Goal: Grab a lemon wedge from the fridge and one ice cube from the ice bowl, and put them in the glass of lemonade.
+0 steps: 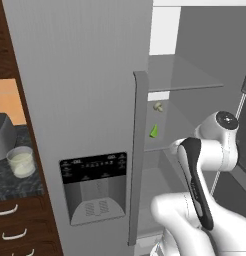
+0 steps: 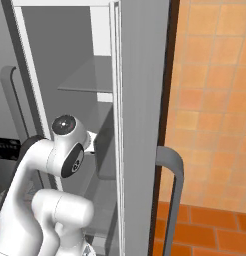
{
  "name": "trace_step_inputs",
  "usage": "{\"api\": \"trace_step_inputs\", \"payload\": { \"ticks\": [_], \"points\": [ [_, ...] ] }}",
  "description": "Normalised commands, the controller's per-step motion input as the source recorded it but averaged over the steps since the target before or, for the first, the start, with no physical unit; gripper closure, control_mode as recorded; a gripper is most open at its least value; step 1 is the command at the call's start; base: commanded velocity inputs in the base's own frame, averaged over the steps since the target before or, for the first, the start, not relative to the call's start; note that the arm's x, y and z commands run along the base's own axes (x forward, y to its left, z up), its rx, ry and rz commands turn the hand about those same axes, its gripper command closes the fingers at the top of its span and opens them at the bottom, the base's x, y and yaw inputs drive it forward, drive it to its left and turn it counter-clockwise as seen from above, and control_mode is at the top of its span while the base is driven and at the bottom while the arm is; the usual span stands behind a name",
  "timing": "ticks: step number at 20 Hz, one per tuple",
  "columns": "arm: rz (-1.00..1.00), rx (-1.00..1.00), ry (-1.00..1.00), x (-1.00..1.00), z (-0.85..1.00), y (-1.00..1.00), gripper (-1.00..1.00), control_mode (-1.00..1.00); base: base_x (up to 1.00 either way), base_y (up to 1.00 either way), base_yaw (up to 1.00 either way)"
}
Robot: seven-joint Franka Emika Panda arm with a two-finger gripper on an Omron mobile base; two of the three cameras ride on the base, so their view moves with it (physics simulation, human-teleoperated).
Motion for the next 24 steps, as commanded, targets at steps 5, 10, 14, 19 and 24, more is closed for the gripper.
{"api": "trace_step_inputs", "payload": {
  "ticks": [5,10,14,19,24],
  "points": [
    [0.00,0.00,0.00,0.00,0.00,0.00,-1.00,1.00,0.00,0.00,0.00],
    [-0.01,0.00,-0.01,0.17,0.03,0.00,-1.00,-1.00,0.00,0.00,0.00],
    [-0.08,0.00,-0.04,0.64,0.19,0.07,-1.00,-1.00,0.00,0.00,0.00],
    [-0.11,0.06,-0.05,0.75,0.03,0.02,-1.00,-1.00,0.00,0.00,0.00],
    [-0.06,0.09,0.02,0.68,-0.02,0.00,-1.00,-1.00,0.00,0.00,0.00]
  ]
}}
